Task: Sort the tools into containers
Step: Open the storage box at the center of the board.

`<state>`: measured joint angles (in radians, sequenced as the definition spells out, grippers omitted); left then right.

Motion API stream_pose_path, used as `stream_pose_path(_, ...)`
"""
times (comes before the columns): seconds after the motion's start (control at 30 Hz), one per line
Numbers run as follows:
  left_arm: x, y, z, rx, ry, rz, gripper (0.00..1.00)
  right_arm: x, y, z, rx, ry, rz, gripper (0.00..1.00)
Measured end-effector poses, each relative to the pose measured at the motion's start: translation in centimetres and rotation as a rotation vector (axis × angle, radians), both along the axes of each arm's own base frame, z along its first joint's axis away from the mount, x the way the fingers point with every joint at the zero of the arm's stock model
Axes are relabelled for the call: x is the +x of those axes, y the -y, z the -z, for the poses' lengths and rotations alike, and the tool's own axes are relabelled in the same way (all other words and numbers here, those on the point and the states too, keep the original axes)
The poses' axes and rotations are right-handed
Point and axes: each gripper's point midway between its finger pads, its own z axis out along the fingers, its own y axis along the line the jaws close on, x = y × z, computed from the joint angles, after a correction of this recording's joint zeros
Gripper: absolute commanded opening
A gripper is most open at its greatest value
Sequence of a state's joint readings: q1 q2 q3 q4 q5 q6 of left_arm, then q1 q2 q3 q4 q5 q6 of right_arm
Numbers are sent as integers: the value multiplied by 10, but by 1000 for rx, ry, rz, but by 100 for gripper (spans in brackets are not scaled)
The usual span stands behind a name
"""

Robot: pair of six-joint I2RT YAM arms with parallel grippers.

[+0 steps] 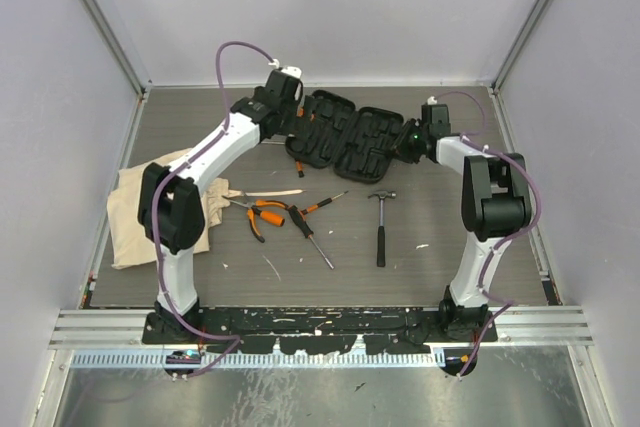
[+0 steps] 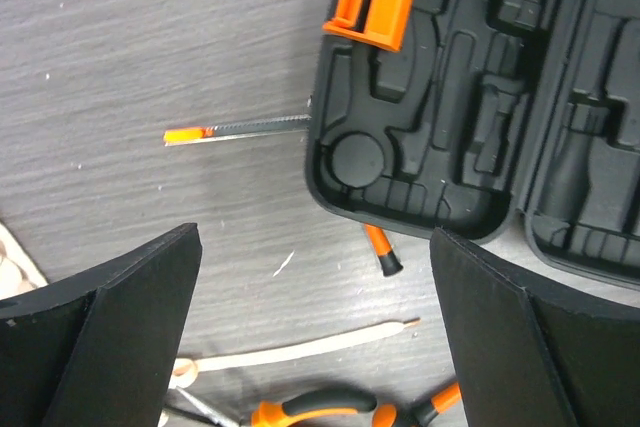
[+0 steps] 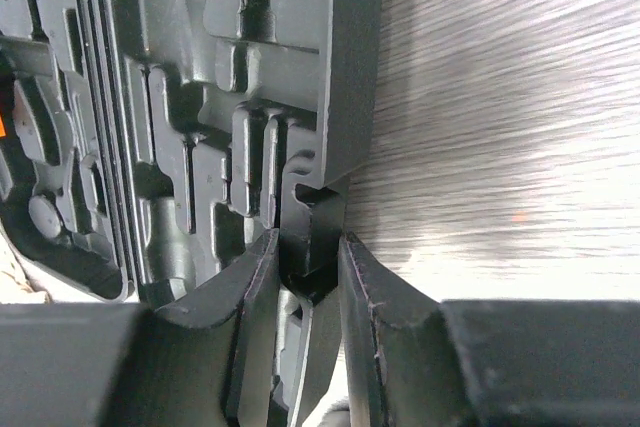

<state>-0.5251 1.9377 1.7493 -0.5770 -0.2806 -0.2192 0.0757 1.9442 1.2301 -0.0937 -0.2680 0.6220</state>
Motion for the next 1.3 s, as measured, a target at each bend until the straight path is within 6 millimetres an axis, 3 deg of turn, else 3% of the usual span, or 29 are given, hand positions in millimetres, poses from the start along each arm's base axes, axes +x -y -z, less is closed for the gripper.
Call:
stream_pose_path(0.27,30,28,-6,-11,30,43,98,-2,53,-6,-62,8,35,5)
stream_pose_path(0.43,37,56,-3,6,49,103,98,-6,66,-7,-111,4,2,4)
stream_pose_path(0.77,47,124,42,112,51,238,98,-6,79,-24,-210,21,-102,5)
stream_pose_path(0.87,50,134,58,157,49,246,98,-8,79,-25,-218,17,-113,4)
stream_pose_path(1.0,43,134,75,219,22,261,98,-9,80,-23,-227,9,-116,4)
stream_pose_path(1.3,53,113,76,326,50,207,99,-10,84,-22,-244,-1,-103,4)
